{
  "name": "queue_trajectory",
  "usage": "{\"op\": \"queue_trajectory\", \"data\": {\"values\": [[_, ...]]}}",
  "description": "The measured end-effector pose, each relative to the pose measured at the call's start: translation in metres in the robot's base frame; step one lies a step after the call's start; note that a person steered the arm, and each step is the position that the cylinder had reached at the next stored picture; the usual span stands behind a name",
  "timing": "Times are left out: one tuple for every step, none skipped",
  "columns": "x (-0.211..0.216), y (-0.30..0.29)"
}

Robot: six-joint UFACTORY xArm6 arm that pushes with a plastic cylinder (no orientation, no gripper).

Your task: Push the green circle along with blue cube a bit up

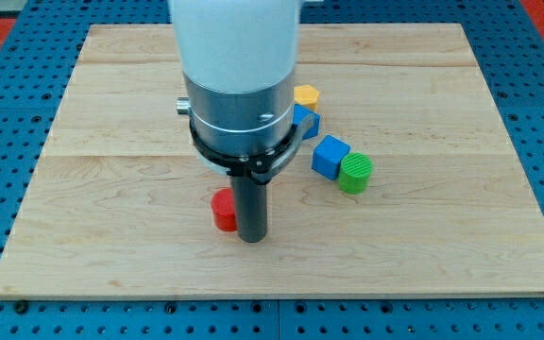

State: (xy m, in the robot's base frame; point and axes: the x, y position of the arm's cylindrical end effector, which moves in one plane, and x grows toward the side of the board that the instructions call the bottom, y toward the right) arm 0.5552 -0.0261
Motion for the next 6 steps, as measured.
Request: {"op": "queue_trajectory", "data": {"values": [[0.022, -0.010], [-0.003, -0.021], [-0.044, -0.021], [-0.017, 0.016], [-0.032, 0.065], [-0.070, 0.094]]}}
